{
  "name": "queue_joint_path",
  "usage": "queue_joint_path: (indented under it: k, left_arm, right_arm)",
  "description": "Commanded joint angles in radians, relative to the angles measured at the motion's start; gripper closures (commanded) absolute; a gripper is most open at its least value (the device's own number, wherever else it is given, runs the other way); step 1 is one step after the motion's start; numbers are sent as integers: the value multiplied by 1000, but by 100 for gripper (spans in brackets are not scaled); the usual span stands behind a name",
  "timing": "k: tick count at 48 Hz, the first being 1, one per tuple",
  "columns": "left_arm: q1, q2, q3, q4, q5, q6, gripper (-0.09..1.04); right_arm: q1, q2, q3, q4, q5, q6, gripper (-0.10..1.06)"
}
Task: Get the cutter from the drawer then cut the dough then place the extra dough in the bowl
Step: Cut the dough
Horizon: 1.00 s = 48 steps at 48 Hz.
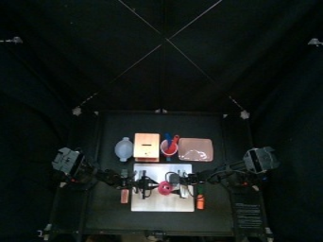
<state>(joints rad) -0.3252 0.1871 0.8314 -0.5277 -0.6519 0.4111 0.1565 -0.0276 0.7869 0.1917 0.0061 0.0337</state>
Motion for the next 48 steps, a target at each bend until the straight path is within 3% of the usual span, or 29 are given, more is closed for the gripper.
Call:
queue_joint_path:
  k: [1, 13, 28, 48]
  left_arm:
    - [3, 37, -48, -2, -15, 0, 39]
    - [3, 124, -100, -2, -9, 2, 40]
    - [3, 133, -104, -6, 91, 0, 40]
    - [5, 153, -121, -12, 97, 0, 40]
  right_arm:
    - [-14, -49, -40, -12, 21, 0, 8]
    - [-20, -35, -94, -37, 66, 2, 8]
    - [-20, 12, -117, -37, 69, 3, 8]
    - [-14, 74, -160, -34, 123, 5, 9]
